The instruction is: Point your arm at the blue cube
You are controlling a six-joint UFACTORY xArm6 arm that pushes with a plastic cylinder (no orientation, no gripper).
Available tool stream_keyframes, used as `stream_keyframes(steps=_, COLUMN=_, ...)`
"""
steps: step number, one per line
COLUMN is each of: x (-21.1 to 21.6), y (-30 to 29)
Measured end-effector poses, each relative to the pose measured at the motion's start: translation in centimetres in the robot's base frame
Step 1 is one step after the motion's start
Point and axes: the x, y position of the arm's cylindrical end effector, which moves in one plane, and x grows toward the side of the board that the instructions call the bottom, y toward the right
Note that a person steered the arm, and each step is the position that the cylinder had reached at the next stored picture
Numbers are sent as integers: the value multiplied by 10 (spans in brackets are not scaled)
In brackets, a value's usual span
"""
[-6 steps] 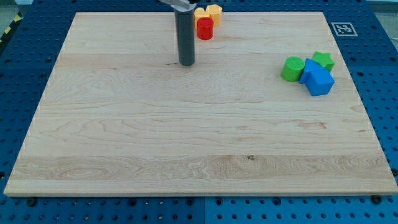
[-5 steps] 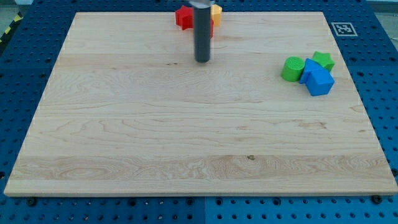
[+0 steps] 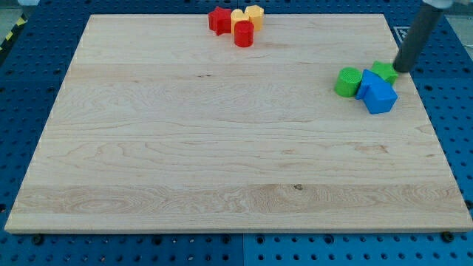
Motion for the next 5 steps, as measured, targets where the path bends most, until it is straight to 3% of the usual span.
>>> stream_keyframes(steps=1, x=32, y=-11)
stream_keyframes(steps=5, x=63, y=-1)
